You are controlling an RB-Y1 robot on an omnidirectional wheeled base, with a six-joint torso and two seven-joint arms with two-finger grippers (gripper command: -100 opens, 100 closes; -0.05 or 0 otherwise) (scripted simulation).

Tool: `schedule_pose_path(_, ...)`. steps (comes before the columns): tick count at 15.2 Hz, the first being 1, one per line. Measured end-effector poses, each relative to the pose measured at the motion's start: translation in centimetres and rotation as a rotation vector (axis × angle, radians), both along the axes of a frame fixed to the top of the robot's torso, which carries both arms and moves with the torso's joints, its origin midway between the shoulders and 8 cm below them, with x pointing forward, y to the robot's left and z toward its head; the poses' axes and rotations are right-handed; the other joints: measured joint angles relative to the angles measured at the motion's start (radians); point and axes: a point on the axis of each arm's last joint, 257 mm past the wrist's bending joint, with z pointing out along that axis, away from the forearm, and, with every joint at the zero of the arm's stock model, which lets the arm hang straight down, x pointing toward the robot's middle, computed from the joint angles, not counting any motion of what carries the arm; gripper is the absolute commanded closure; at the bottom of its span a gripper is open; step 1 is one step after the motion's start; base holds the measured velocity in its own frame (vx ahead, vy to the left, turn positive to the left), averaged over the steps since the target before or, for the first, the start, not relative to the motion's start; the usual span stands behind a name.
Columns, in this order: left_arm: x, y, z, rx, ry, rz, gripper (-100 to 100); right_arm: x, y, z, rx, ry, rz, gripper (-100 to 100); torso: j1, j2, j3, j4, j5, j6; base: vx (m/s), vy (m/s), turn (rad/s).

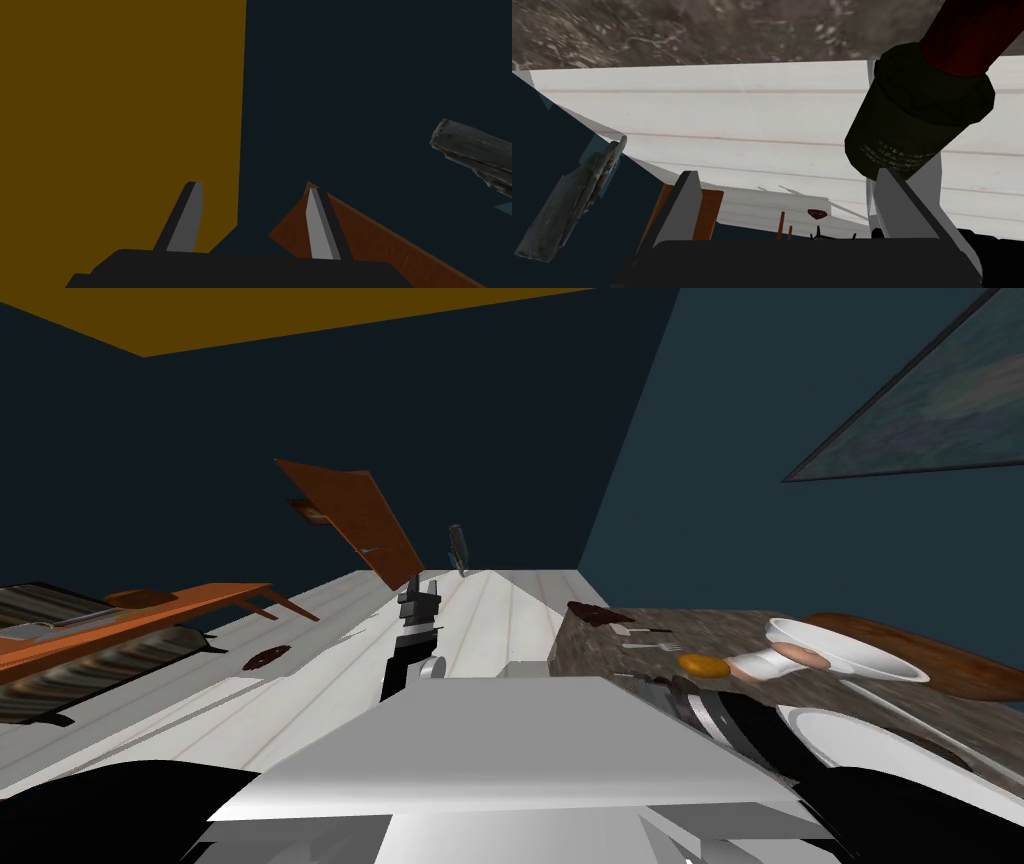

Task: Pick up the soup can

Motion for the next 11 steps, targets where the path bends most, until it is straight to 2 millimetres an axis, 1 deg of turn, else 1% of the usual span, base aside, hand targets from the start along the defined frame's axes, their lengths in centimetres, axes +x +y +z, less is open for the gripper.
schedule_pose_path(5,0.0,0.0,0.0,0.0,0.0,0.0,0,-1.6,-2.9,-0.7,-0.129,0.047,0.055,-100,0.0,0.0,0.0,0.0,0.0,0.0,0.051,-0.006,0.01)
schedule_pose_path(7,0.0,0.0,0.0,0.0,0.0,0.0,0,-2.3,-4.5,-0.9,-0.185,0.07,0.076,-100,0.0,0.0,0.0,0.0,0.0,0.0,0.046,-0.003,0.009)
schedule_pose_path(11,0.0,0.0,0.0,0.0,0.0,0.0,0,-3.5,-7.0,-1.4,-0.284,0.111,0.12,-100,0.0,0.0,0.0,0.0,0.0,0.0,0.058,0.0,0.011)
